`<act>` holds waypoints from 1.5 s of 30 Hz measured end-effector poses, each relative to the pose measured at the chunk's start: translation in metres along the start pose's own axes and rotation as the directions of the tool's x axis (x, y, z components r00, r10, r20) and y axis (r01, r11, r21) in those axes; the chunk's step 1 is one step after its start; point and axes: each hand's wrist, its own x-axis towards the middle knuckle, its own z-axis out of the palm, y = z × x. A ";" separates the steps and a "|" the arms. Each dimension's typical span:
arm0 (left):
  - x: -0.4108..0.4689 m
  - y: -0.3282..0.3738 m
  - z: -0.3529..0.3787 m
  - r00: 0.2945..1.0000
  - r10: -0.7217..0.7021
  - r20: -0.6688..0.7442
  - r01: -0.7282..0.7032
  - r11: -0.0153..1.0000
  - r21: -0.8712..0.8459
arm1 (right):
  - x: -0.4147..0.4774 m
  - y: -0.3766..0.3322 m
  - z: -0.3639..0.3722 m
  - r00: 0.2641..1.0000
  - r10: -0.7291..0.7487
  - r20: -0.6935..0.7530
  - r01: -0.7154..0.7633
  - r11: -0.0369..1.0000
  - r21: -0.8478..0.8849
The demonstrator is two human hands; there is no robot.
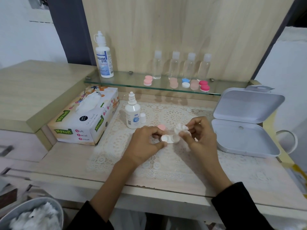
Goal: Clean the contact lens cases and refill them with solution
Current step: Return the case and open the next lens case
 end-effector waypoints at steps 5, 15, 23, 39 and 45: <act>0.001 0.000 0.000 1.000 0.020 0.009 -0.020 1.000 -0.008 | -0.007 -0.001 0.007 0.973 -0.085 0.215 0.132 0.968 -0.213; -0.003 0.003 -0.006 0.996 -0.077 -0.044 0.062 0.956 -0.286 | 0.002 -0.007 -0.004 0.987 -0.107 -0.118 0.097 0.991 -0.088; -0.005 0.007 -0.008 0.991 -0.131 0.008 0.122 0.898 -0.424 | -0.001 0.008 0.008 0.960 -0.236 0.150 0.268 0.930 -0.253; -0.004 0.007 -0.011 0.984 -0.177 0.005 0.159 0.875 -0.456 | 0.000 -0.001 -0.002 0.979 -0.195 -0.059 0.182 0.968 -0.175; -0.003 0.007 -0.011 0.979 -0.203 -0.028 0.166 0.865 -0.474 | -0.002 0.012 0.006 0.962 -0.220 0.165 0.261 0.919 -0.297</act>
